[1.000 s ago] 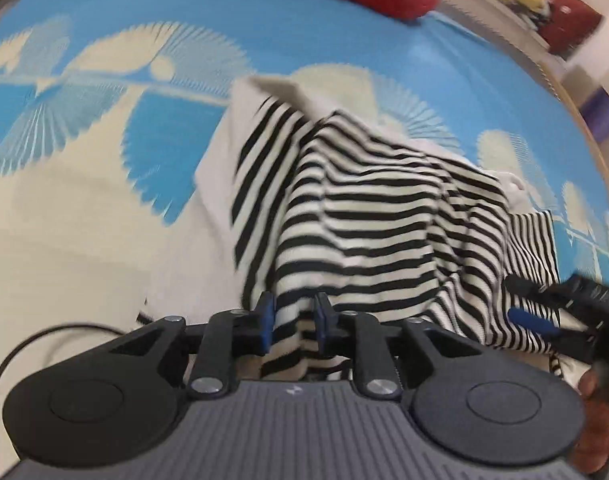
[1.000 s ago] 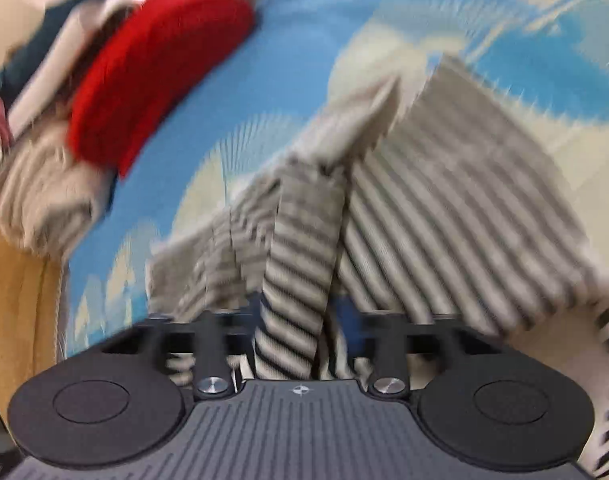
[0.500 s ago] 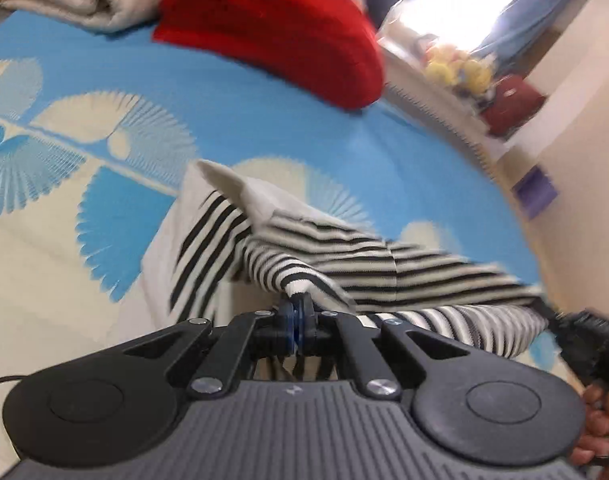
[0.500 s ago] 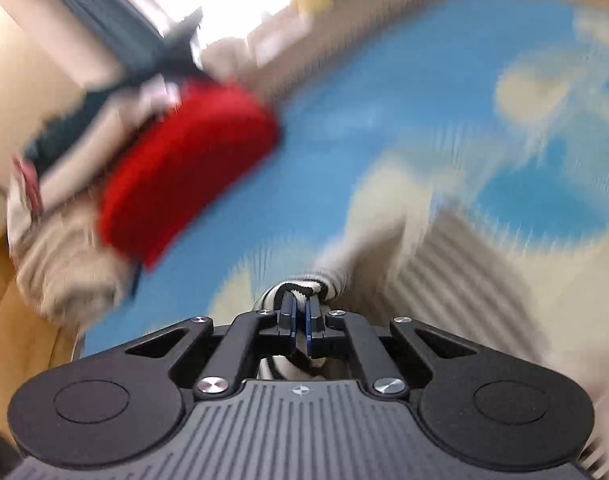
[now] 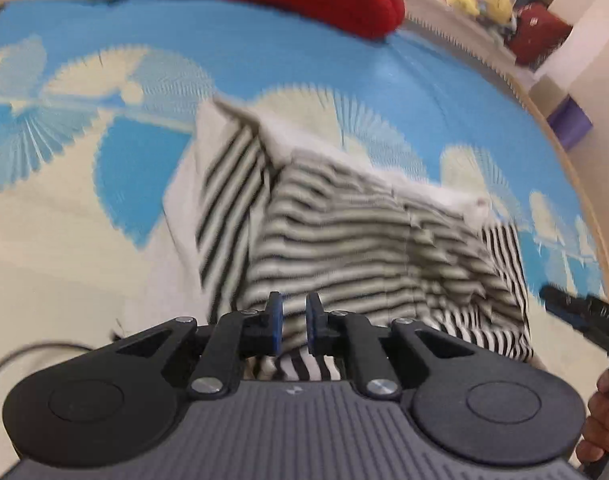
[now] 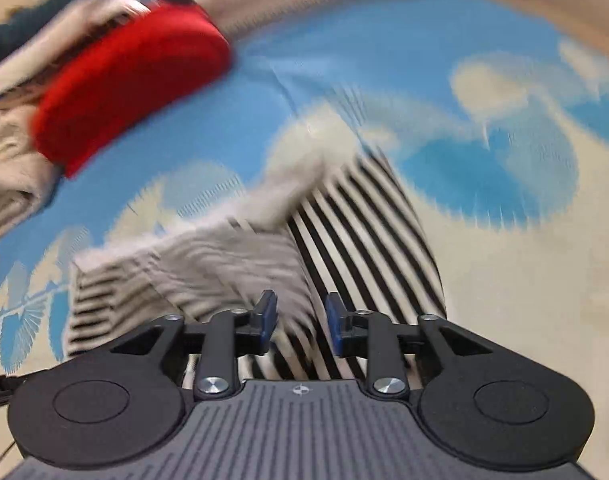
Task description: Fold small clothes
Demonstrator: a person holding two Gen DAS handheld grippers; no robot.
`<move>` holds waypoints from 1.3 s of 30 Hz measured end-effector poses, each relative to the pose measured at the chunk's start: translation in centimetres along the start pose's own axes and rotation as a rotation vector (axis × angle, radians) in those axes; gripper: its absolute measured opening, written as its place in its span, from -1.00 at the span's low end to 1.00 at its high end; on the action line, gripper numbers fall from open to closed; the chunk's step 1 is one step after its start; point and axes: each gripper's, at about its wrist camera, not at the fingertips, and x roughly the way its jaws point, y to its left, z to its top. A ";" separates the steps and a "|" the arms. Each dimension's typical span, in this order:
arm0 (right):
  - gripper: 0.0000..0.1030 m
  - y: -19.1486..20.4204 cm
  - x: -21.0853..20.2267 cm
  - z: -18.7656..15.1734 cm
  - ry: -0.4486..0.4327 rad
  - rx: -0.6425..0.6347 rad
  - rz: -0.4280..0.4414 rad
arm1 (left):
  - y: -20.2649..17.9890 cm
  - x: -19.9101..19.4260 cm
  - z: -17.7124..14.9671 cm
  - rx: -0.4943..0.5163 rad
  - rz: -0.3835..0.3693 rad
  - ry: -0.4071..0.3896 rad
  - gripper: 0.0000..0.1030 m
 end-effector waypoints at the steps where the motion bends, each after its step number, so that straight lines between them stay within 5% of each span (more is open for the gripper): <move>1: -0.23 0.3 -0.1 0.0 -0.012 -0.017 0.012 | 0.0 1.3 -0.5 0.005 0.023 0.058 -0.78; 3: -0.23 -0.2 1.4 -0.1 0.067 -0.007 0.052 | 0.0 3.4 -1.7 0.037 0.081 0.167 -0.79; 6: -0.17 -1.4 5.0 -1.7 0.256 0.027 -0.071 | -0.2 2.4 -1.3 0.048 0.071 0.124 -0.78; 9: -0.18 -2.1 3.9 -1.4 0.180 0.087 -0.064 | -1.0 0.5 -0.4 0.101 0.021 -0.037 -0.65; 11: -0.18 -1.3 3.4 -1.2 0.120 0.025 -0.044 | -0.9 2.5 -1.0 0.131 0.053 0.024 -0.65; 12: -0.19 -1.6 4.0 -1.2 0.154 0.028 -0.032 | -0.6 3.7 -1.6 0.135 0.076 0.109 -0.67; 14: -0.17 -3.4 4.5 -1.3 0.245 0.166 -0.049 | -0.5 3.1 -2.5 0.122 0.090 0.101 -0.68; 16: -0.18 -4.5 1.7 -0.7 0.183 0.260 -0.007 | -1.5 -0.3 -2.3 0.156 0.073 -0.010 -0.65; 20: -0.18 -3.1 -7.3 0.9 -0.080 0.148 -0.025 | -2.8 -5.7 -4.0 0.316 0.085 -0.224 -0.44; 25: -0.16 -4.3 -16.4 -1.3 -0.258 0.016 0.060 | -1.2 -11.0 -6.5 0.266 0.112 -0.226 -0.44; 28: -0.08 -5.7 -19.3 -4.2 -0.280 -0.070 0.040 | 0.3 -14.8 -10.2 0.263 0.108 -0.268 -0.34; 32: -0.08 -9.0 -21.7 -10.0 -0.280 -0.017 -0.018 | 2.8 -17.6 -16.2 0.259 0.141 -0.319 -0.25; 34: -0.08 -9.7 -21.8 -12.0 -0.236 -0.032 -0.107 | 4.4 -17.3 -18.9 0.232 0.174 -0.297 -0.25; 36: -0.09 -10.1 -22.5 -13.3 -0.273 -0.028 -0.096 | 5.5 -17.0 -20.5 0.177 0.236 -0.248 -0.28; 39: -0.09 -11.0 -22.1 -15.4 -0.285 -0.092 -0.130 | 6.2 -17.1 -21.9 0.129 0.233 -0.244 -0.26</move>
